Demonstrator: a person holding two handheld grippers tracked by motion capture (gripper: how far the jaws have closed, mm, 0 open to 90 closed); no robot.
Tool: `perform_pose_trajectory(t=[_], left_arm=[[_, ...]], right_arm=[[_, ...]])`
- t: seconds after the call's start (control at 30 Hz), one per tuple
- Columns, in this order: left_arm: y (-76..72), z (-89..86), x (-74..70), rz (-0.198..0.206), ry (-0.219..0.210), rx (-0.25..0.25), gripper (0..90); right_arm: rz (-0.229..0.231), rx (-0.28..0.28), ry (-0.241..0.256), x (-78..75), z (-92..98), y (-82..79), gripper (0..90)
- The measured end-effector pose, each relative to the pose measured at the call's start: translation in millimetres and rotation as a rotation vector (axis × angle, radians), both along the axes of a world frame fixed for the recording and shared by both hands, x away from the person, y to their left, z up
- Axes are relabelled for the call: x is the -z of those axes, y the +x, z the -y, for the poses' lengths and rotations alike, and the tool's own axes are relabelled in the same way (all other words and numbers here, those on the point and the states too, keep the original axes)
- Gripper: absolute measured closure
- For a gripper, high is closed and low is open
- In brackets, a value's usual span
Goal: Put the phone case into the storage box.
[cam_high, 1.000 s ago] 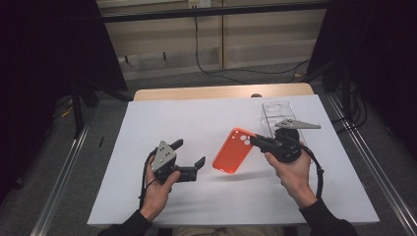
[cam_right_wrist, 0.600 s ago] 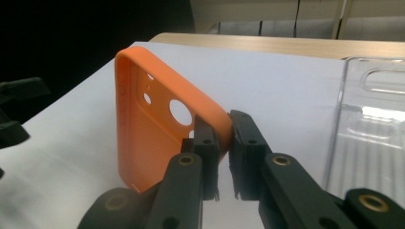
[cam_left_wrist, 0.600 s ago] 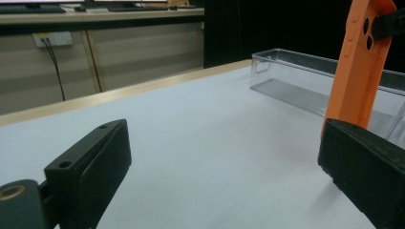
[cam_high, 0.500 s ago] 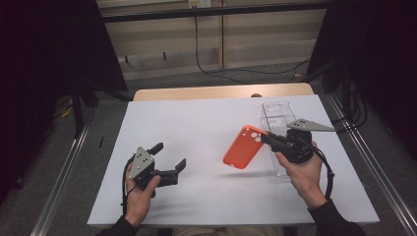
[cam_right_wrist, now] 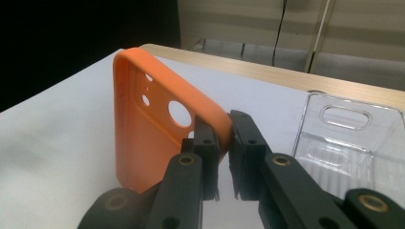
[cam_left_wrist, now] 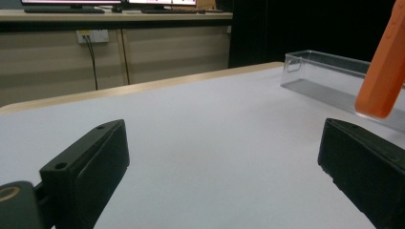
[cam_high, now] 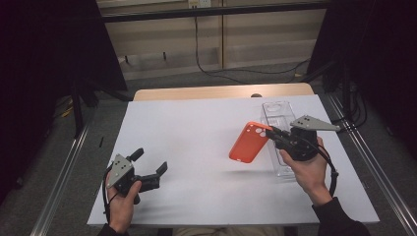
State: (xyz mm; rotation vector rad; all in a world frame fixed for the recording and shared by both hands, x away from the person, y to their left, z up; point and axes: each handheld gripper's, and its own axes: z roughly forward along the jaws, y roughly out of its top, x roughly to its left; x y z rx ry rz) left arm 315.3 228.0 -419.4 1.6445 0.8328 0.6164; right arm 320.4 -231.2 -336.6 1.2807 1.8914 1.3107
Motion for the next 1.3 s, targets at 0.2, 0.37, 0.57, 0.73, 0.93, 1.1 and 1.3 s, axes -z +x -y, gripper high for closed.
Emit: perform_pose_trajectory(t=[0.2,0.37,0.57,0.73,0.93,1.1,1.3], left_arm=[[1.5,10.4,5.4,-0.022,0.013,0.041,3.1],[1.7,10.3,6.1,-0.019,0.019,0.034,3.2],[2.8,8.2,6.7,-0.025,0.006,0.017,3.1],[2.5,7.9,6.5,-0.022,0.007,0.015,3.4],[3.0,6.3,6.0,-0.034,-0.001,0.014,3.3],[3.4,4.7,6.2,-0.04,-0.024,0.0,3.3],[2.6,5.0,6.4,-0.058,-0.029,-0.004,3.3]], right_arm=[[-0.003,0.006,-0.004,-1.2,5.8,8.3,82.2],[-0.009,0.031,0.02,-2.9,14.5,14.2,82.2],[0.004,0.079,0.063,-10.8,29.3,16.3,82.1],[0.02,0.108,0.094,-14.6,42.4,17.8,82.1],[0.039,0.112,0.107,-20.9,53.4,19.2,82.1],[0.057,0.123,0.111,-27.3,61.2,21.9,82.1],[0.066,0.141,0.113,-35.0,67.3,28.2,82.1]])
